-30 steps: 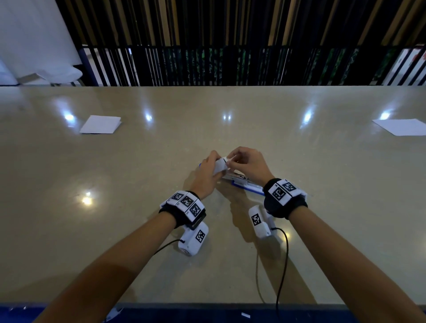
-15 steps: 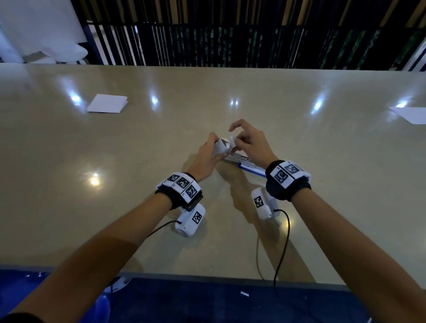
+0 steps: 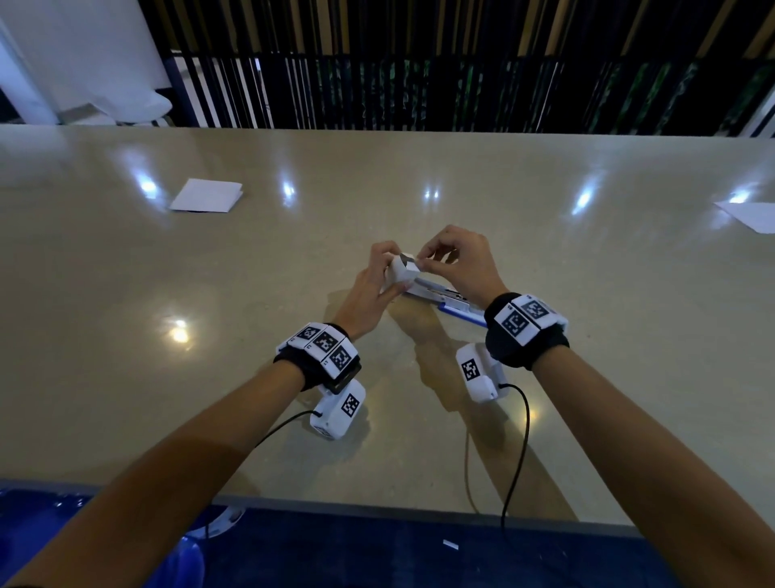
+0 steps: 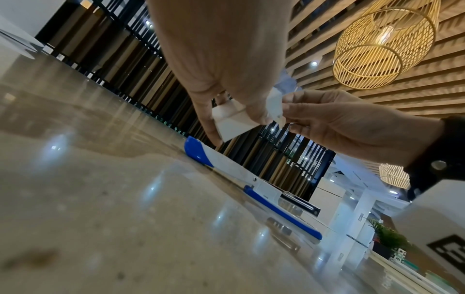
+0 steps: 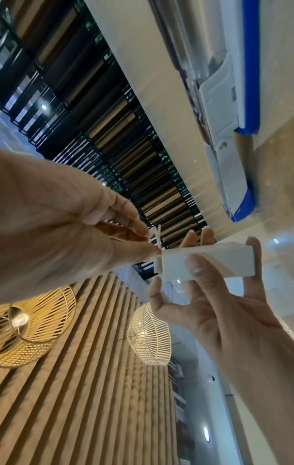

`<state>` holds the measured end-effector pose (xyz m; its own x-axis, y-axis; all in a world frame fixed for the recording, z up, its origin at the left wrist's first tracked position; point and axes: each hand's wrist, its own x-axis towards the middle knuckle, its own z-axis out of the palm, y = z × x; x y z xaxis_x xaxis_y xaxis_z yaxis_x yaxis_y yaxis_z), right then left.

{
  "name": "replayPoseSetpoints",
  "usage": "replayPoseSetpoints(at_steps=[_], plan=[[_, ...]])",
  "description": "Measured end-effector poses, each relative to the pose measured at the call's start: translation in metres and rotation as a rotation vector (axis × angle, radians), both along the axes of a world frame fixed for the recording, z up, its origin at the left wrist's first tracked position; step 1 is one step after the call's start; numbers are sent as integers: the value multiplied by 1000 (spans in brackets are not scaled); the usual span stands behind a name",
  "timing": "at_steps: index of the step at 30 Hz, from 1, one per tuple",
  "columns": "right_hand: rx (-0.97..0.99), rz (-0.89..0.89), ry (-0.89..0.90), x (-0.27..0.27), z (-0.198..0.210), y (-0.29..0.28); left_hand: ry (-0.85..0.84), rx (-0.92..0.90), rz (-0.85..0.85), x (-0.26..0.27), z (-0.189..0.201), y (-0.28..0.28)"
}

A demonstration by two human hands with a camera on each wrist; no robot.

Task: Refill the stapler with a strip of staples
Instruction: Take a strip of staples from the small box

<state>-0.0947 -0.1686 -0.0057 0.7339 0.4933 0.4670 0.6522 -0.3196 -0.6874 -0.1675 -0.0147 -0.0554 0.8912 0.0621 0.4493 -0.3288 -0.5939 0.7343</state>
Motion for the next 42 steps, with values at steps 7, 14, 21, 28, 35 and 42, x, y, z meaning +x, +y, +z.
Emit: replayPoseSetpoints(at_steps=[7,14,21,28,35,42], plan=[[18,42,24,-3,-1,-2,7,-9,-1,-2,6,1],[-5,31,65,-3,1,2,10,-6,17,-1,7,2],[-17,58,25,-6,6,1,-23,-6,4,1,11,4],[-16,46,37,-3,-1,1,44,66,10,-2,13,6],[112,-12,266,-1,-20,0,187,653,-10,6,64,10],[376,45,557,-8,-28,8,216,1088,-54,25,104,7]])
